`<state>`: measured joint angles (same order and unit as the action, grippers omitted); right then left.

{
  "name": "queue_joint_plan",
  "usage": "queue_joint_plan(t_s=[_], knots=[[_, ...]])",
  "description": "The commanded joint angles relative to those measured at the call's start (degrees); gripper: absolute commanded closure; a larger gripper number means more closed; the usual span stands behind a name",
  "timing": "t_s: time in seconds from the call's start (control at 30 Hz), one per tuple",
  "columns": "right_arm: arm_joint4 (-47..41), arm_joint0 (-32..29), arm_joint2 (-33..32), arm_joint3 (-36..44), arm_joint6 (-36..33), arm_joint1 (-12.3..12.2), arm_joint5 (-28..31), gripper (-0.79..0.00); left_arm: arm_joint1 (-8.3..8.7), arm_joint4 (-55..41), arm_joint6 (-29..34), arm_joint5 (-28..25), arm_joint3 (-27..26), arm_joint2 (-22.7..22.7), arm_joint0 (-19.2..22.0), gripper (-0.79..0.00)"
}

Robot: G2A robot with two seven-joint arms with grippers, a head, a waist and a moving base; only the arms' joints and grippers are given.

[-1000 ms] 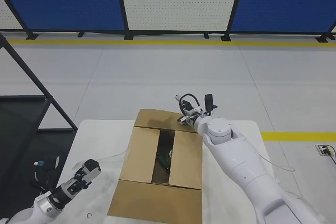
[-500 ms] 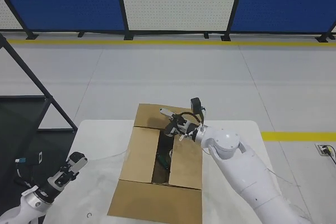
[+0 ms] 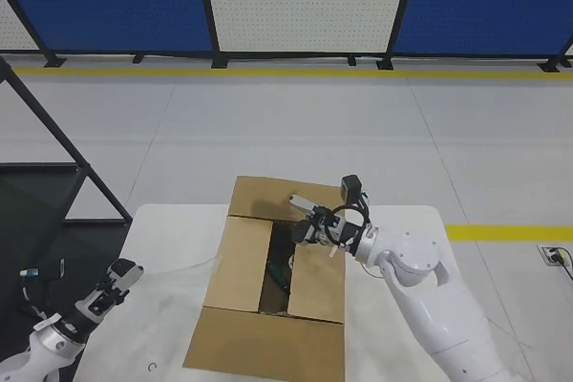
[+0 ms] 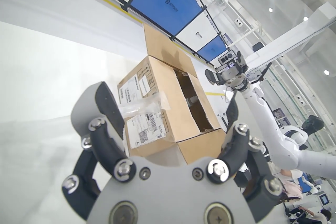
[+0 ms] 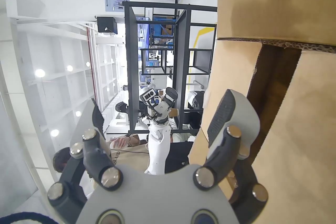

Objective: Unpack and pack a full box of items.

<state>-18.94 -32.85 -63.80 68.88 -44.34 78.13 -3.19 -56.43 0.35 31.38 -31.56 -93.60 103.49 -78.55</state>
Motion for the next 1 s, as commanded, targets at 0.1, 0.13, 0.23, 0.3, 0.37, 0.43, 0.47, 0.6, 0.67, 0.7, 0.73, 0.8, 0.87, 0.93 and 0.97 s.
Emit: queue_joint_plan(t_s=[0.1, 0.13, 0.23, 0.3, 0.37, 0.43, 0.47, 0.6, 0.67, 0.7, 0.73, 0.8, 0.87, 0.93, 0.97], knots=[[2.15, -0.84, 1.30, 0.91, -1.23, -0.06, 0.13, -0.785, -0.03, 0.33, -0.04, 0.59, -0.83, -0.46, -0.09, -0.785], [2.86, -0.59, 1.91, 1.03, -1.46, 0.00, -0.43, -0.785, -0.03, 0.82, -0.28, 0.70, -1.09, -0.60, -0.02, -0.785], [4.03, 0.27, 3.79, 0.46, -2.06, 0.33, -1.02, -0.785, -0.12, 1.75, -1.50, 2.06, -1.48, -1.34, 0.35, -0.785], [5.17, 1.02, 5.41, -0.62, -2.68, 0.63, -1.30, -0.785, -0.16, 2.12, -2.08, 2.63, -1.56, -1.66, 0.55, -0.785], [6.68, 2.01, 7.18, -1.88, -3.55, 0.95, -1.57, -0.785, -0.21, 2.14, -2.67, 3.12, -1.54, -1.85, 0.63, -0.785], [8.31, 3.03, 8.76, -2.98, -3.50, 1.29, -1.93, -0.785, -0.25, 1.89, -3.21, 3.61, -1.54, -2.02, 0.72, -0.785], [8.91, 3.50, 9.54, -3.34, -3.75, 1.48, -2.04, -0.785, -0.27, 1.78, -3.40, 3.82, -1.54, -2.08, 0.76, -0.785], [12.40, 5.57, 12.56, -5.05, -3.84, 2.18, -3.60, -0.785, -0.30, 1.65, -3.81, 4.05, -1.57, -2.22, 0.83, -0.785], [13.40, 6.34, 13.95, -5.68, -3.37, 2.65, -4.53, -0.785, -0.32, 1.50, -4.03, 4.06, -1.61, -2.23, 0.82, -0.785], [13.64, 6.68, 14.52, -6.13, -3.23, 2.88, -4.88, -0.785, -0.33, 1.40, -4.09, 4.06, -1.67, -2.23, 0.78, -0.785], [14.17, 7.10, 15.17, -6.69, -3.00, 3.11, -5.34, -0.785, -0.34, 1.29, -4.30, 4.02, -1.70, -2.15, 0.74, -0.785], [14.38, 7.70, 16.09, -7.70, -2.72, 3.54, -5.94, -0.785, -0.36, 0.90, -4.82, 4.04, -1.63, -1.93, 0.62, -0.785], [13.87, 8.40, 16.88, -8.96, -2.66, 4.08, -6.18, -0.785, -0.37, 0.71, -5.24, 4.38, -1.41, -1.60, 0.51, -0.785], [12.65, 8.91, 17.38, -10.25, -2.79, 4.62, -5.66, -0.785, -0.37, 0.84, -5.67, 5.13, -1.17, -1.28, 0.48, -0.785], [12.19, 9.13, 17.65, -10.94, -2.62, 4.89, -5.34, -0.785, -0.37, 0.87, -5.81, 5.43, -1.16, -1.23, 0.49, -0.785]])
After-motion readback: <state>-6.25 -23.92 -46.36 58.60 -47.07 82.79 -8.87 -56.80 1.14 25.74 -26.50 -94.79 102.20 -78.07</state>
